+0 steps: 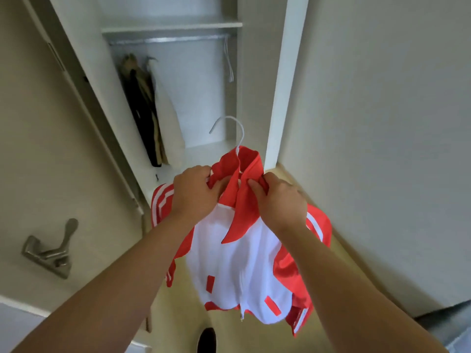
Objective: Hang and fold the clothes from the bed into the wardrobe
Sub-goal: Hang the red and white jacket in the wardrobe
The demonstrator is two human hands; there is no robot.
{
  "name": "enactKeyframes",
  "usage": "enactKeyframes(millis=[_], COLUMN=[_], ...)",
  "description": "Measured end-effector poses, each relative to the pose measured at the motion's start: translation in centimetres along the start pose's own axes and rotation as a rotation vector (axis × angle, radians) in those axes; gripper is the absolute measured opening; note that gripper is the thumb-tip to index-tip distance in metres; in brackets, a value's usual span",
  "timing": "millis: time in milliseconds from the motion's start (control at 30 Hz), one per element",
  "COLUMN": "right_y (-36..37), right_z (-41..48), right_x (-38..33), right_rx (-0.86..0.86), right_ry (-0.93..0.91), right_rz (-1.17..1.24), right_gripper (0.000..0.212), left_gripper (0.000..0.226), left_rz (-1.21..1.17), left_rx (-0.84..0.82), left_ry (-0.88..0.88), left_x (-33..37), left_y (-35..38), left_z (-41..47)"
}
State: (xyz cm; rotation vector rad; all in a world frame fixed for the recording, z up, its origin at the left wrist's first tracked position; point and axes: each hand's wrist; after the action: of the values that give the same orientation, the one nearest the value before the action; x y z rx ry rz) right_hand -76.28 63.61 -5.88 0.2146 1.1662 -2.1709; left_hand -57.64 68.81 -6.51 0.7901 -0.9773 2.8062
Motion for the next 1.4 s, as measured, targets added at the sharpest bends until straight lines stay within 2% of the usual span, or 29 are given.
enactKeyframes(millis=[167,433,600,667,767,867,1000,1167,1400], right_y=[8.0,19.0,27.0,30.4,34.9,38.3,42.9,49.5,61.3], right_z=[6.6,16.7,24.3,27.8,33.5,39.4,47.0,54.0,62.9], right_x=[-3.7,-5.9,-5.1,-4.7,-4.2,-3.7,-3.6,-4.4,-5.7], right_rx=[0.044,0.09,-0.001,-0.035,-0.046,-0.07,-0.128,-0.192,-0.19], right_ry=[0.015,0.111,0.178,0.198,0.182,0.174,0.176,0.19,0.267], right_rz=[-0.023,-0.021,0.003,0.019,0.044,0.056,0.077,0.091,0.027], right_gripper=[0.04,0.037,0.034,0.032,0.031,0.031,0.031,0.029,0.037], left_gripper=[0.043,0.048,0.032,0.024,0.016,0.022,0.032,0.029,0.042], left_rz=[-0.042,-0.142,-0.12,-0.111,-0.177,-0.274,-0.29,-0.237,-0.3], left_rx=[0.019,0.082,0.095,0.064,-0.084,-0.226,-0.238,-0.233,-0.341], left_ry=[0.011,0.026,0.098,0.084,0.004,-0.17,-0.268,-0.284,-0.231], left_x=[-6.6,-13.7,-16.7,-18.1,-19.6,-20.3,-21.7,-25.6,-34.2], left_y=[3.6,10.9,17.5,20.7,25.3,29.0,33.3,38.6,47.2], left_z=[6.2,16.8,23.7,26.7,31.6,36.7,43.2,50.2,59.0])
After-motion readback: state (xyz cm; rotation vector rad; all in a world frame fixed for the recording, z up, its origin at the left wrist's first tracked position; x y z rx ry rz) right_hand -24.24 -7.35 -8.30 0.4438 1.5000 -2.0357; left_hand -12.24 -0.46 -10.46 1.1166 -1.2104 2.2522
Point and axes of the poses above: each hand's wrist, its own z-axis towards the middle knuckle, its own y-axis out of the palm, x = y × z, and after that the axes turned 15 degrees about x, right-handed
